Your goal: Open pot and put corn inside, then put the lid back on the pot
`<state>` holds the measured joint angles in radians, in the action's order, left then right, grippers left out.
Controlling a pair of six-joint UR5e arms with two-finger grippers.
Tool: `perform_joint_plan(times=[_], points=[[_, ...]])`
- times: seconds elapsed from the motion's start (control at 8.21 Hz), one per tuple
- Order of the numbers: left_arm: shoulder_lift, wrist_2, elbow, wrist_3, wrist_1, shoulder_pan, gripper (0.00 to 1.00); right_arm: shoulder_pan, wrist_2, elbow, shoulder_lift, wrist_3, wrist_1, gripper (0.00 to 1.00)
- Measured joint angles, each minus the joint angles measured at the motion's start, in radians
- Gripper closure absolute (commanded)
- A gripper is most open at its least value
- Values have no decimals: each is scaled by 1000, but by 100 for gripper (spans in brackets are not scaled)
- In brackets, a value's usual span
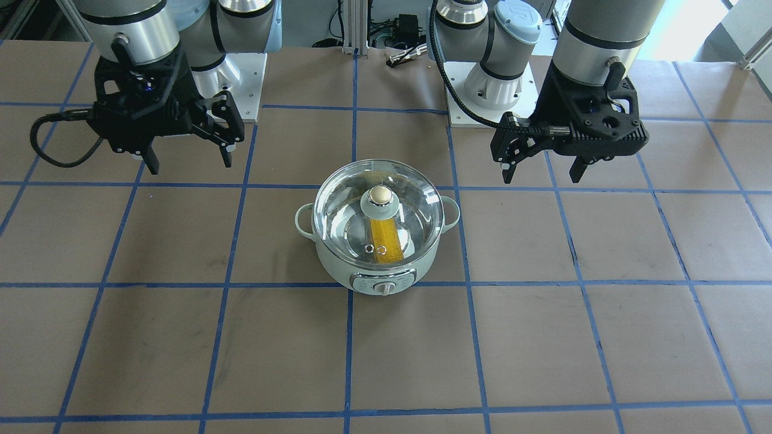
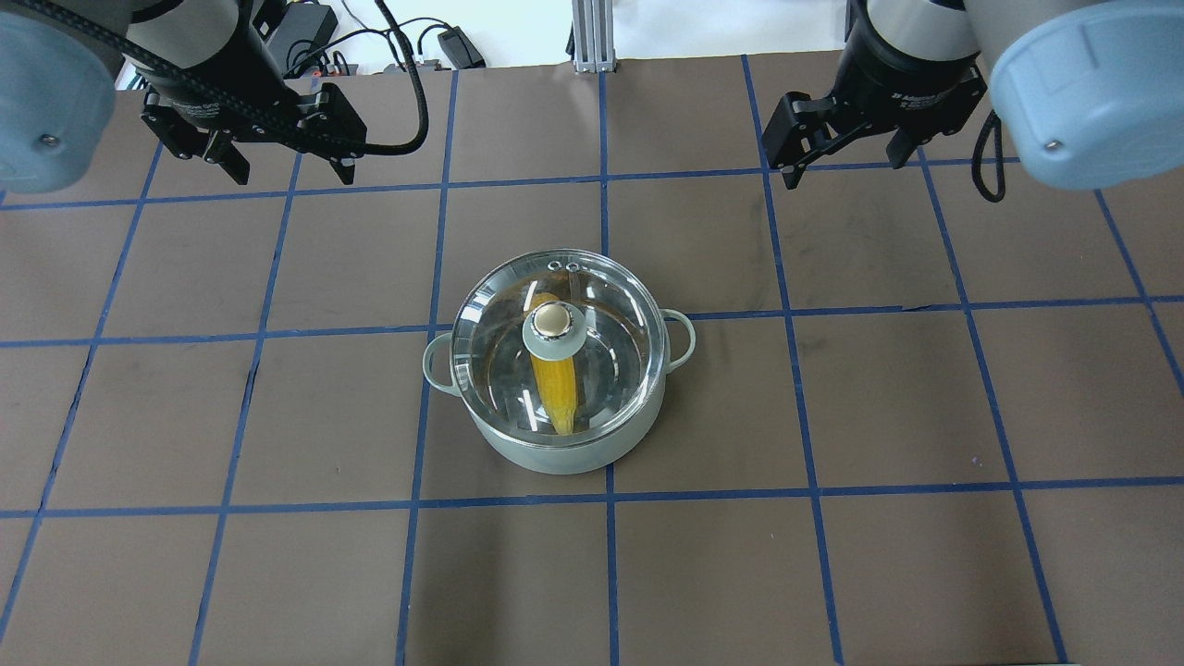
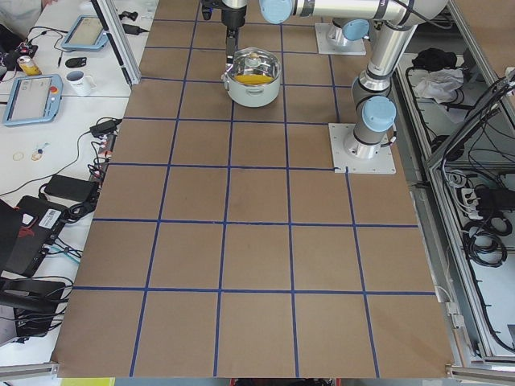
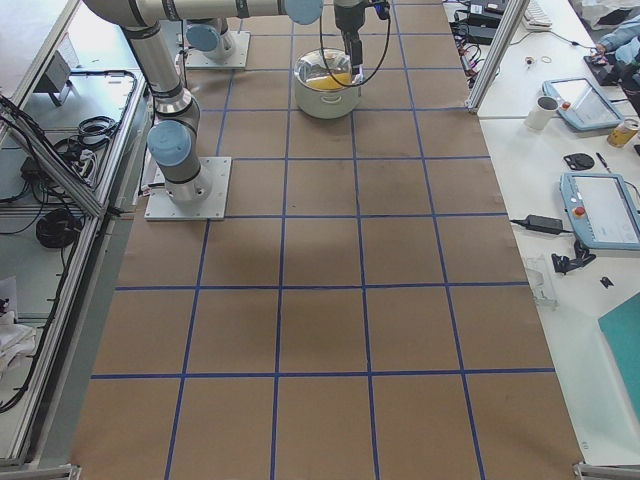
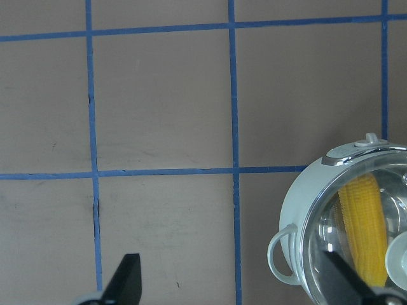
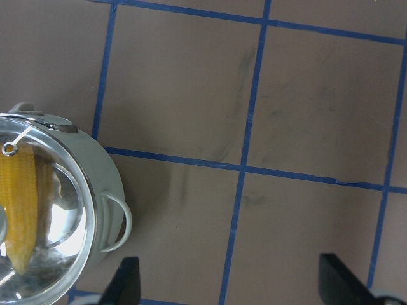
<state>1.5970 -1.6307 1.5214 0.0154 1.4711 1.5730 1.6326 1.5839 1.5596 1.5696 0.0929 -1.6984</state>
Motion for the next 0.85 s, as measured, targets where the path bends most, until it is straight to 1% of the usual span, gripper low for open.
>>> perform_joint_plan(times=[0.24,0.85], points=[[-15,2,-2,0,26,0,0,-16,20,-1,22,23,6,0],[-19,7,2,0,34,-1,0,-16,21,-1,26,27,8,0]])
